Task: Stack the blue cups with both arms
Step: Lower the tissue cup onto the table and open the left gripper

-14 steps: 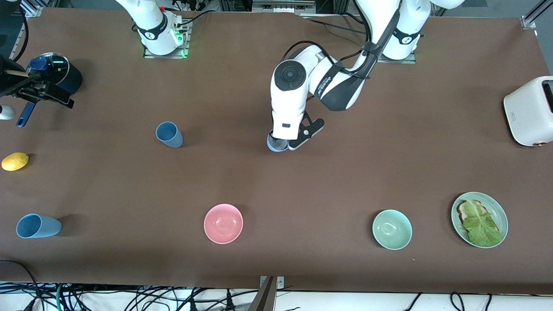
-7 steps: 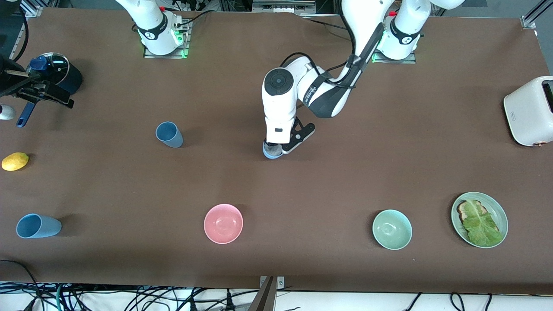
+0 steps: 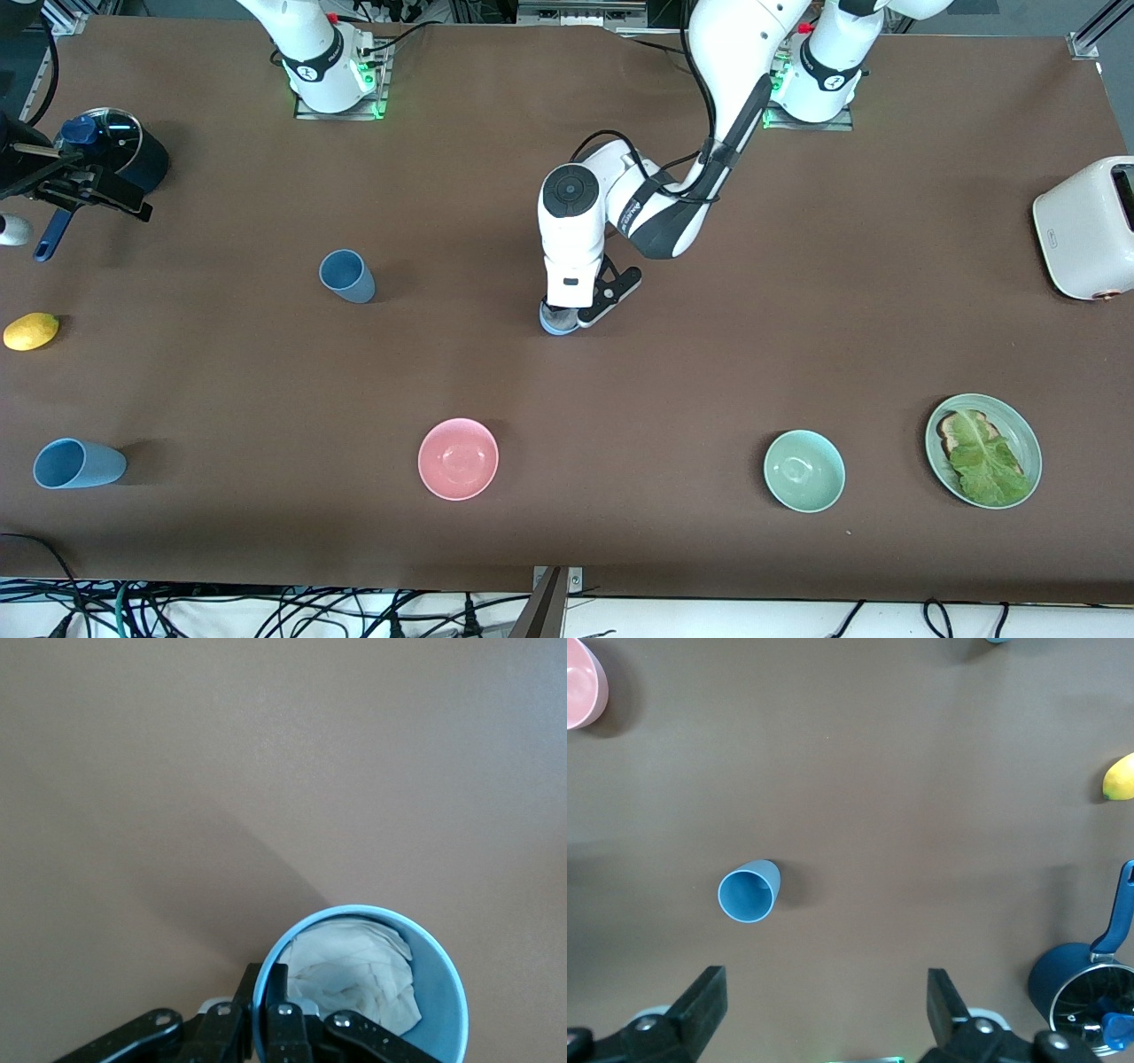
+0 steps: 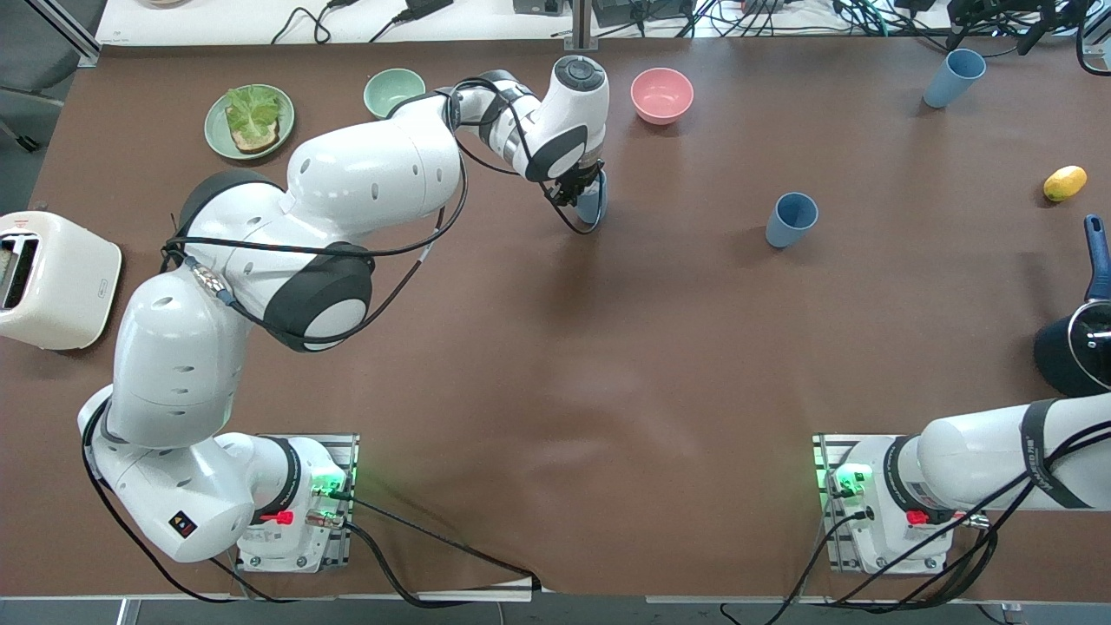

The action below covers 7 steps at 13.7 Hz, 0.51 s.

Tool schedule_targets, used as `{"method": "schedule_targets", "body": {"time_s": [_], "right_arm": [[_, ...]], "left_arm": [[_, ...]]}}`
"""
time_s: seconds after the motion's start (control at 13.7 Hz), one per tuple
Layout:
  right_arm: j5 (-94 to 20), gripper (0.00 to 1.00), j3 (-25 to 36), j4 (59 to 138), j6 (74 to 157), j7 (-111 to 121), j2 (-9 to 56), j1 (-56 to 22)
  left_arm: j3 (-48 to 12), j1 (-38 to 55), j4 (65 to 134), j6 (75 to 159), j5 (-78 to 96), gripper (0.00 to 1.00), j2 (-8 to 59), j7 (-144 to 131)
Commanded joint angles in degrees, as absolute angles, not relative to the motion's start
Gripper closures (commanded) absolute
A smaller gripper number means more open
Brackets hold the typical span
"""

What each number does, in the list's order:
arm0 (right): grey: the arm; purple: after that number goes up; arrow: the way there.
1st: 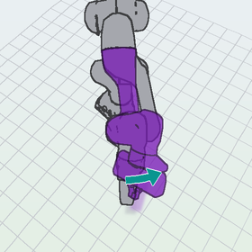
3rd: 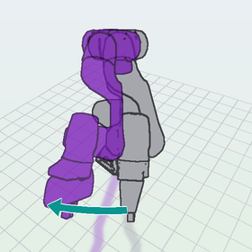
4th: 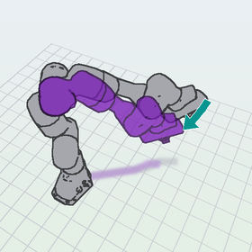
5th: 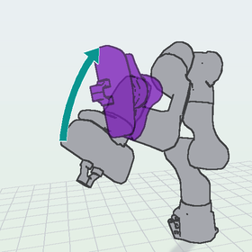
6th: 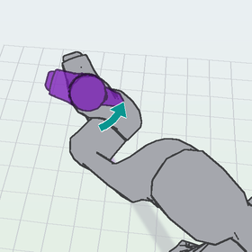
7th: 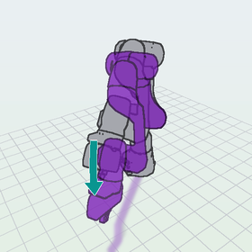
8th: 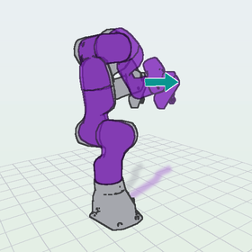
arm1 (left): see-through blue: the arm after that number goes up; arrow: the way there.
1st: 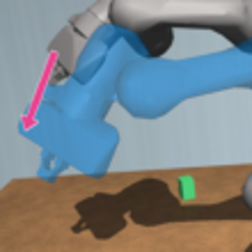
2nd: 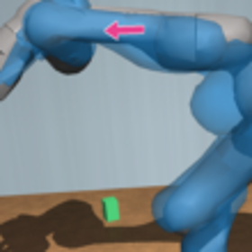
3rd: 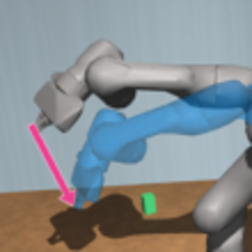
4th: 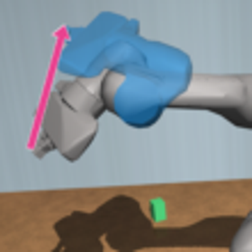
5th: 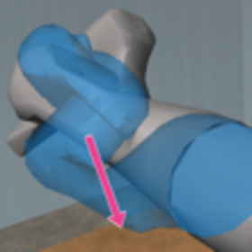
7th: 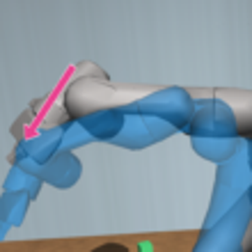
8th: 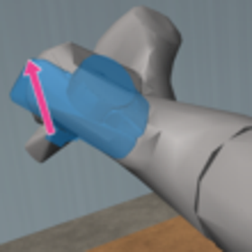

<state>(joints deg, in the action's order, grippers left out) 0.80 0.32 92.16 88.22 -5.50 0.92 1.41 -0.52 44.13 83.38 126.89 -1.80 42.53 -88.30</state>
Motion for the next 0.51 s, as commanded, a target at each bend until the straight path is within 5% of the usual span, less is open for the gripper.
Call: {"method": "schedule_targets", "body": {"time_s": [0.0,0.15,0.22,0.29,0.37,0.44], "right_arm": [[-0.1,0.00,0.2,92.6,87.6,-5.5,0.0,1.9],[-0.1,0.00,0.2,92.6,87.7,-5.5,0.0,1.9],[-0.1,0.00,0.2,92.6,87.6,-5.5,0.0,1.9],[-0.1,0.00,0.2,92.6,87.6,-5.5,0.0,1.9],[-0.1,0.00,0.2,92.5,87.6,-5.5,0.0,1.9],[-0.1,0.00,0.2,92.6,87.7,-5.5,0.0,1.9]], "left_arm": [[0.3,44.8,82.6,128.5,-3.8,1.00,44.2,-89.5],[0.3,44.6,82.5,128.5,-3.8,0.94,43.9,-89.2],[0.3,44.5,82.5,128.5,-3.8,0.61,43.6,-88.7],[0.3,44.5,82.5,128.5,-3.8,0.14,43.5,-88.6],[0.4,44.6,82.5,128.4,-3.9,0.01,43.4,-88.6],[0.6,44.8,82.5,128.3,-4.0,0.01,43.3,-88.6]]}}
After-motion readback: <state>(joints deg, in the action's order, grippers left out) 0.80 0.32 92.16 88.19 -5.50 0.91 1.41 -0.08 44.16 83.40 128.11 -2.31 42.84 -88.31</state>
